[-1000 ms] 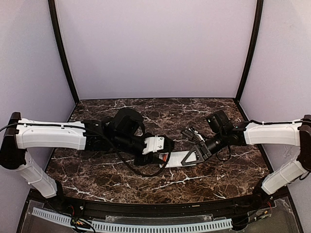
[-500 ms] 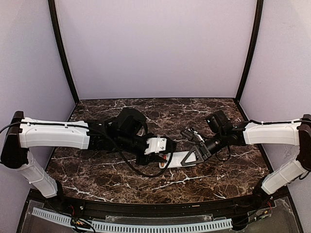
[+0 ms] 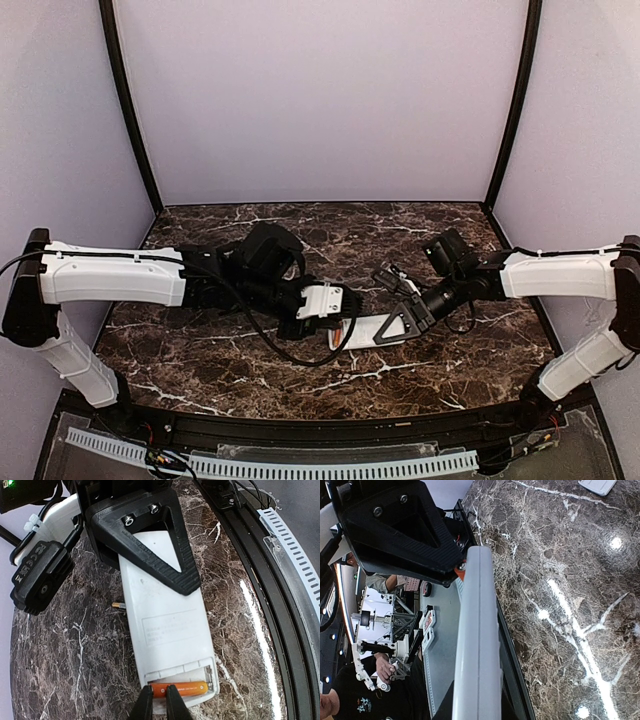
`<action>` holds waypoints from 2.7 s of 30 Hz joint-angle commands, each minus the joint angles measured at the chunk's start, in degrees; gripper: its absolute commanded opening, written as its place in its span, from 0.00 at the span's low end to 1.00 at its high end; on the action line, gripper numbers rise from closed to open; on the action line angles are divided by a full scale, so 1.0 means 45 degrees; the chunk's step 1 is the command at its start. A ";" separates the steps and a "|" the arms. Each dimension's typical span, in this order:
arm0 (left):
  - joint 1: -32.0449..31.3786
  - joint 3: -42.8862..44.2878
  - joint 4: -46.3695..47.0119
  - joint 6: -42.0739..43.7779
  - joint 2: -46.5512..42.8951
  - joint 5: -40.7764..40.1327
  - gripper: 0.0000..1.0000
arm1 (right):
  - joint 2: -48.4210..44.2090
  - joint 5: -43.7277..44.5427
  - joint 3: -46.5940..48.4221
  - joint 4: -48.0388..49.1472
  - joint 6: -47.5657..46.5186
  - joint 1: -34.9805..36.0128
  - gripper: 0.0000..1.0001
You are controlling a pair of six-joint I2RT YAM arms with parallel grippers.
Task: Load the batteries into the remote control
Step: Load the battery into the battery compartment.
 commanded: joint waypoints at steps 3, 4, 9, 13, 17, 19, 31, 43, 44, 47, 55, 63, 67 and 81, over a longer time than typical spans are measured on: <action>-0.0062 0.0070 -0.1019 0.0143 -0.0117 -0.0129 0.09 | -0.0050 -0.0289 0.0348 0.0355 -0.0268 0.0088 0.00; -0.0058 0.0055 -0.1081 0.0147 -0.0102 -0.0126 0.09 | -0.0077 -0.0276 0.0348 0.0355 -0.0268 0.0088 0.00; -0.0060 0.0021 -0.1177 0.0135 -0.0090 -0.0189 0.08 | -0.0142 -0.0327 0.0348 0.0355 -0.0258 0.0088 0.00; -0.0066 0.0066 -0.1229 0.0122 -0.0082 -0.0323 0.09 | -0.0088 -0.0314 0.0338 0.0346 -0.0250 0.0088 0.00; -0.0056 -0.0082 -0.1016 0.0033 -0.0306 -0.0363 0.11 | -0.0050 -0.0258 0.0328 0.0328 -0.0273 0.0088 0.00; -0.0056 -0.0064 -0.1017 -0.0036 -0.0353 -0.0464 0.15 | -0.0026 -0.0225 0.0328 0.0282 -0.0307 0.0088 0.00; 0.0966 -0.1171 0.1553 -0.4223 -0.2018 -0.1207 0.60 | -0.0506 0.1283 0.0408 0.0302 -0.0565 0.0088 0.00; 0.2096 -0.4055 0.6537 -1.2083 -0.2914 -0.0745 0.76 | -0.1323 0.2607 0.0434 0.0848 -0.0437 0.0071 0.00; 0.2098 -0.4209 0.7307 -1.3149 -0.2837 -0.0692 0.78 | -0.1408 0.2649 0.0368 0.1061 -0.0311 0.0081 0.00; 0.2094 -0.4920 0.8738 -1.4864 -0.2778 -0.0747 0.91 | -0.1536 0.2848 0.0311 0.1465 -0.0043 0.0076 0.00; 0.2044 -0.6352 1.1385 -1.9648 -0.2635 -0.1941 0.99 | -0.1745 0.3641 0.0367 0.2294 0.0576 0.0059 0.00; 0.1090 -0.6508 1.2758 -2.1970 -0.1534 -0.3770 0.99 | -0.1412 0.3711 0.0343 0.3087 0.1574 0.0048 0.00; 0.0812 -0.6454 1.2735 -2.2660 -0.1202 -0.4563 0.99 | -0.1465 0.3841 0.0321 0.3080 0.1704 0.0049 0.00; 0.0511 -0.5830 1.3362 -2.3117 0.0040 -0.5262 0.91 | -0.1158 0.3775 0.0368 0.3075 0.1880 0.0051 0.00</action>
